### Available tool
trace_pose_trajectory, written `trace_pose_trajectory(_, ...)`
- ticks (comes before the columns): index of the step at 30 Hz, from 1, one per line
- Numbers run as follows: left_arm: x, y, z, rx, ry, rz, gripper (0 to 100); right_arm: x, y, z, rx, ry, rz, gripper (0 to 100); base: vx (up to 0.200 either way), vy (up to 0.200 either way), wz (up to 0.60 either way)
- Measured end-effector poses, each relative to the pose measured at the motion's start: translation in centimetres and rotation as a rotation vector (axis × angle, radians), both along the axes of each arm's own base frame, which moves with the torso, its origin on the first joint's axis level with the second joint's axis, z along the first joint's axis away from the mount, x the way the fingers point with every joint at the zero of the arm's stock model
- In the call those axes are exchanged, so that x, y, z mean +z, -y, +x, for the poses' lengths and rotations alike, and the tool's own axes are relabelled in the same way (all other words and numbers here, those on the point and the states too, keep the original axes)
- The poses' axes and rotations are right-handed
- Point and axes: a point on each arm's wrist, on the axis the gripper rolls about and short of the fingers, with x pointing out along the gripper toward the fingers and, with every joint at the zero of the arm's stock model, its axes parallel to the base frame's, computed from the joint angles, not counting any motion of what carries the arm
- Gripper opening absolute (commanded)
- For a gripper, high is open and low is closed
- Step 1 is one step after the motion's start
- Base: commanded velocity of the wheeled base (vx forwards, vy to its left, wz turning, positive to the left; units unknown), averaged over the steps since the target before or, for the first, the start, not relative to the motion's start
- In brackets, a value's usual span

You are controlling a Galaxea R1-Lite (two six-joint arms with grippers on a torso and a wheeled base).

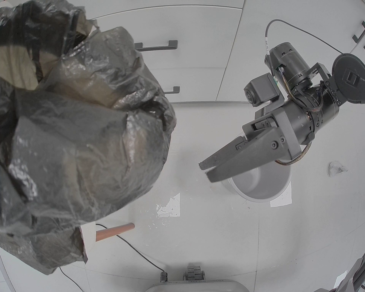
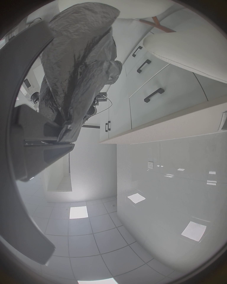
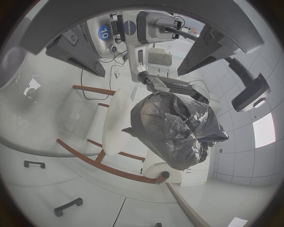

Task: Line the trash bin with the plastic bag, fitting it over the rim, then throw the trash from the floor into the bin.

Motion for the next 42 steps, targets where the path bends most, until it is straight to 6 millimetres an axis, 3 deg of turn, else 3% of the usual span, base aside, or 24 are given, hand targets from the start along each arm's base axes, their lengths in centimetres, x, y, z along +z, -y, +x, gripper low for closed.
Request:
trace_pose_trajectory(6, -0.2, -0.2, 1.1, -0.006, -0.022, -0.001, 0, -0.1, 0.0, 0.1, -0.002, -0.001, -0.001, 100, 0.000, 0.000, 0.00)
trace_pose_trajectory(22, -0.6, -0.2, 1.6, -0.047, 0.039, 0.059, 0, -0.1, 0.0, 0.2, -0.005, -0.001, -0.001, 100, 0.000, -0.200, 0.00)
trace_pose_trajectory(36, -0.6, -0.2, 1.8, -0.047, 0.034, 0.056, 0, 0.4, -0.4, 0.5, -0.013, -0.004, 0.012, 100, 0.000, 0.000, 0.00)
trace_pose_trajectory(42, -0.6, -0.2, 1.8, -0.047, 0.034, 0.056, 0, -0.2, -1.6, 1.0, -0.003, -0.028, 0.006, 100, 0.000, 0.000, 0.00)
